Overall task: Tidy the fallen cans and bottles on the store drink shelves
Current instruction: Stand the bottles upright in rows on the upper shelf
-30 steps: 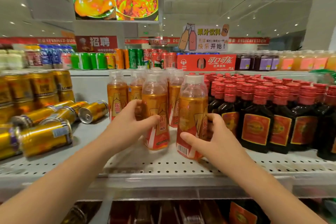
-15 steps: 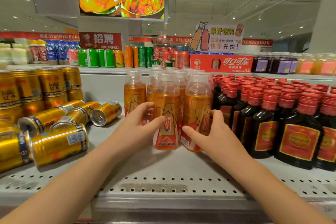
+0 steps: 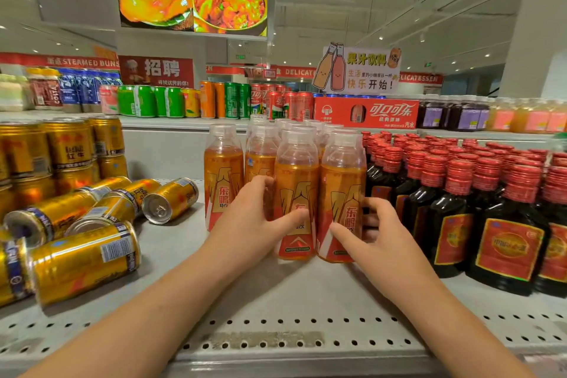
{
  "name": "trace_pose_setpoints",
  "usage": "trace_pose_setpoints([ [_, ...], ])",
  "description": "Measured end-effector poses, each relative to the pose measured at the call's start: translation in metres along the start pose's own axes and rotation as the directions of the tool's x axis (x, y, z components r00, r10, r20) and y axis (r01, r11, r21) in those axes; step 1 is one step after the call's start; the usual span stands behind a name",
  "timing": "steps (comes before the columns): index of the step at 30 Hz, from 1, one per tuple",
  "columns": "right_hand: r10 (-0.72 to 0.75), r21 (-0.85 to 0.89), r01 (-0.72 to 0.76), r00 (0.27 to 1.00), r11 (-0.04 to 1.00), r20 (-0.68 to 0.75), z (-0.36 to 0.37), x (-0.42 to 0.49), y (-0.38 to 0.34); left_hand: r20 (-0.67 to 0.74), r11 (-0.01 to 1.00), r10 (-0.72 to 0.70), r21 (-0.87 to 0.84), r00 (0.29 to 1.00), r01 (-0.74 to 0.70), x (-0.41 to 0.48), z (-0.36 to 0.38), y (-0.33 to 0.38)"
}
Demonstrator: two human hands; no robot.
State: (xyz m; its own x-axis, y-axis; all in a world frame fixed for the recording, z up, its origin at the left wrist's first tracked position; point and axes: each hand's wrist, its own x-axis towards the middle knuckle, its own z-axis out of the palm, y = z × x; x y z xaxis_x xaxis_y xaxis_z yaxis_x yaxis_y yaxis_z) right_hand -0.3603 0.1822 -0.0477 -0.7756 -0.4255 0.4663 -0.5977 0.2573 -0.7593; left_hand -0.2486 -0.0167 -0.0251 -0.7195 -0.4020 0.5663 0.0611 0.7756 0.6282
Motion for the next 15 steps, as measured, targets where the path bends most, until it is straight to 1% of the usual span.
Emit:
trace_pose_setpoints([
  [4,-0.02,-0.098,0.012,0.996,0.995,-0.085,0.0018,-0.0019,-0.0025,0.068,0.999,0.017,-0.051,0.998,-0.013,-0.0014,-0.004,-0.0057],
  [7,-0.072,-0.201,0.044,0.989,0.979,-0.133,0.0029,-0.0015,-0.0043,0.042,0.997,-0.009,-0.082,0.999,0.013,-0.002,-0.0038,-0.0069],
  [10,-0.089,-0.236,0.05,0.983,0.971,-0.158,0.0032,-0.0011,-0.0052,0.019,0.994,-0.033,-0.102,0.999,0.035,-0.0025,-0.0005,-0.0056],
  [15,-0.074,-0.263,0.028,0.984,0.964,-0.164,0.0038,-0.0024,-0.0064,0.026,0.996,-0.036,-0.087,0.999,0.038,-0.0035,0.0013,-0.0048],
])
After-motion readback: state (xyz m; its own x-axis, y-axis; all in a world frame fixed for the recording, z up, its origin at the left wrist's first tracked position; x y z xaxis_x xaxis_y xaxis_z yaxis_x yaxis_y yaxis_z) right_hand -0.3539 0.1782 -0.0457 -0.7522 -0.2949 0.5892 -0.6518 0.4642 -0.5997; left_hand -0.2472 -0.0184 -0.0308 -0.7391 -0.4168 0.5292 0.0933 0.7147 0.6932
